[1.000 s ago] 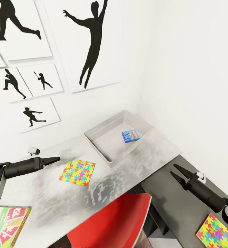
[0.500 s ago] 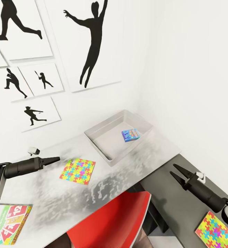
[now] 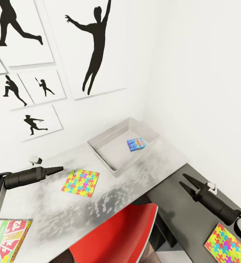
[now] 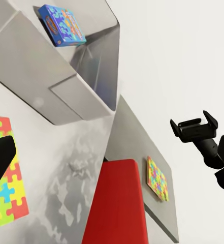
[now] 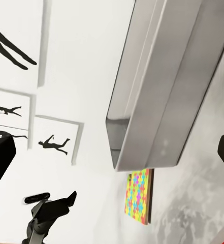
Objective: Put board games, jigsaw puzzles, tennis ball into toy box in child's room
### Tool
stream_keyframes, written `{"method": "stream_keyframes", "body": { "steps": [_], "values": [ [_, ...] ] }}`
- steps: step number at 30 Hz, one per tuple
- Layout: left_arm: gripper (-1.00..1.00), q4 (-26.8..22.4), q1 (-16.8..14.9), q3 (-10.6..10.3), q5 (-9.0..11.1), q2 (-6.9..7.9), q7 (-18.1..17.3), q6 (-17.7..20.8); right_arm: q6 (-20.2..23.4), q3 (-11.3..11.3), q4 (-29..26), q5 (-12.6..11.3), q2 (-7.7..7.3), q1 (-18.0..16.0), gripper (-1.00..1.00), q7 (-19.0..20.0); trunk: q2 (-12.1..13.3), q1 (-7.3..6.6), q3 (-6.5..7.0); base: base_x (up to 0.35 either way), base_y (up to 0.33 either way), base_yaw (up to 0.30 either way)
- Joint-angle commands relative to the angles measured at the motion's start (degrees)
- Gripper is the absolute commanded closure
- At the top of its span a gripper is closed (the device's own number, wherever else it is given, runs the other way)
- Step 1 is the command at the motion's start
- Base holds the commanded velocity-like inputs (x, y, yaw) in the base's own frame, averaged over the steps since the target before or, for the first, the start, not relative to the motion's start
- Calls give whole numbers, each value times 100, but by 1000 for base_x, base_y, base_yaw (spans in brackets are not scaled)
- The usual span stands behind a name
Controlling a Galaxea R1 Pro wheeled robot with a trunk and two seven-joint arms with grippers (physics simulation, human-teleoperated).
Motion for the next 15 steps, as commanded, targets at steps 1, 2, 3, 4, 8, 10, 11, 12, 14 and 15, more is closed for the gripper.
{"method": "stream_keyframes", "body": {
  "steps": [1, 2, 3, 4, 8, 10, 11, 12, 14, 15],
  "values": [
    [-100, -1, -3, 2, -18, -1, -28, 60, 20, -5, -1, -15, 0, -5, -100, 2, -10, 3, -1, 0, 0, -82],
    [-100, -1, -3, 2, -22, -3, -28, 60, -8, -5, 0, -15, 0, -2, -100, 2, -10, 3, 8, 0, 0, -80],
    [-100, -3, -3, 2, -23, -3, -28, 60, -20, -5, 1, -15, 0, -3, -100, 2, -10, 3, 16, 0, 0, -79],
    [-100, -1, -3, 2, -25, -4, -28, 60, -37, -5, 1, -17, 0, -4, -100, 2, -10, 3, 25, 0, 0, -72],
    [-100, 0, -3, 2, -28, -3, -28, 60, -59, -5, 2, -20, 0, 1, -100, 8, -10, 3, 61, 0, 0, -36],
    [-100, 1, -3, 2, -28, -3, -28, 60, -62, -5, 2, -20, 0, 2, -100, 9, -10, 3, 78, 0, 0, -15],
    [-100, 1, -3, 2, -28, -4, -28, 60, -64, -5, 2, -20, 0, 2, -100, 9, -10, 3, 88, 0, 0, -8],
    [-100, 1, -3, 2, -28, -4, -28, 60, -64, -5, 2, -21, 0, 2, -100, 9, -10, 3, 97, 0, 0, -7],
    [-100, 0, -3, 2, -29, -1, -28, 59, -66, -5, 2, -20, 0, 1, -100, 10, -10, 3, 115, 0, 0, -4],
    [-100, 1, -3, 5, -29, 3, -28, 59, -66, -5, 2, -18, 7, 2, -100, 9, -10, 3, 124, 0, 0, -2]
  ]
}}
